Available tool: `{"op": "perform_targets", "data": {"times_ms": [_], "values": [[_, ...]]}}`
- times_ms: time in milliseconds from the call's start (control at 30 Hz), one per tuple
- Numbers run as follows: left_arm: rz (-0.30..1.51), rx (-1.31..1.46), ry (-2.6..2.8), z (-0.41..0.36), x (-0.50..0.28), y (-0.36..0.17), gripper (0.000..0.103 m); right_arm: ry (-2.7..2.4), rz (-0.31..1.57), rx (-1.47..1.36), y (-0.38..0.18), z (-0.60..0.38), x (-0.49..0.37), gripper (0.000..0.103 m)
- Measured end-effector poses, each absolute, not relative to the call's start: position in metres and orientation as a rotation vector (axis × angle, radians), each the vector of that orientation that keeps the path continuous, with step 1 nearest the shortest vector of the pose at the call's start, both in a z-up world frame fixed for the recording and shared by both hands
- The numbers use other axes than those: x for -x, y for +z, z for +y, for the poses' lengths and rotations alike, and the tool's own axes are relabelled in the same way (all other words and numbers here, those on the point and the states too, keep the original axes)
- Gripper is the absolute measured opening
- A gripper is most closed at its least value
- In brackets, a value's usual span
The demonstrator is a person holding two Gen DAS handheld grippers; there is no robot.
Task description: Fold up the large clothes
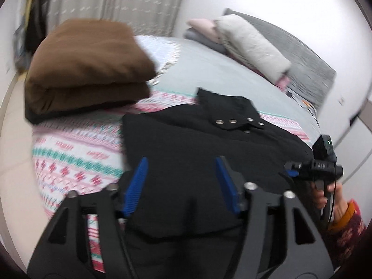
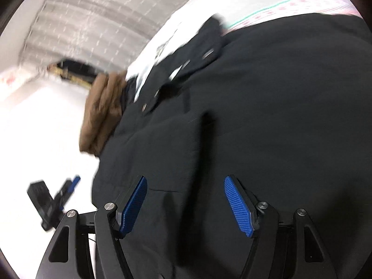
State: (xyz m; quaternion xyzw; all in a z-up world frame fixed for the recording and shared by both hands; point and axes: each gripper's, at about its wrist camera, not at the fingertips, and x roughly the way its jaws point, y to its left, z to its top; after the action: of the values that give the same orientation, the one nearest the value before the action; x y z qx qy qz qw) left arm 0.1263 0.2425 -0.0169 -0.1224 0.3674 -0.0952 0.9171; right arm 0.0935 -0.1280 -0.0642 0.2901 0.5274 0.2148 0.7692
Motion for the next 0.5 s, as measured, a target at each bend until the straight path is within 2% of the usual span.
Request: {"op": "perform_targets", "data": {"times_ms": [33,67,100,167,267,367,433,500], "values": [[0.767,0.269,-0.192,0.246,-0.128,-0.022,0.042,0.469,1.15,-0.563,-0.063,-0.109,-0.098,0.051],[0.774,0.278,-0.192,0.249,-0.128,-0.025,0.037,0.461,1.155,-0.487,-0.06,-0.095,-0.102,0.017],[0.774,0.279,-0.199,0.249,-0.128,-0.028,0.032,0.438,1.134,-0.39,-0.049,-0.081,-0.105,0.013],[0.761,0.248,-0.228,0.24,-0.126,-0.034,0.031,0.445,1.05,-0.377,-0.024,-0.076,-0.107,0.009],[0.791,0.163,-0.242,0.221,-0.129,-0.053,0.031,0.398,0.937,-0.375,0.008,-0.088,-0.11,0.008],[0.852,0.079,-0.197,0.208,-0.134,-0.082,0.031,0.341,0.968,-0.336,0.003,-0.097,-0.113,0.01],[0.847,0.064,-0.18,0.207,-0.133,-0.09,0.029,0.296,1.039,-0.264,-0.019,-0.09,-0.112,0.013],[0.846,0.057,-0.176,0.206,-0.132,-0.091,0.029,0.234,1.073,-0.128,-0.045,-0.08,-0.107,0.026]]}}
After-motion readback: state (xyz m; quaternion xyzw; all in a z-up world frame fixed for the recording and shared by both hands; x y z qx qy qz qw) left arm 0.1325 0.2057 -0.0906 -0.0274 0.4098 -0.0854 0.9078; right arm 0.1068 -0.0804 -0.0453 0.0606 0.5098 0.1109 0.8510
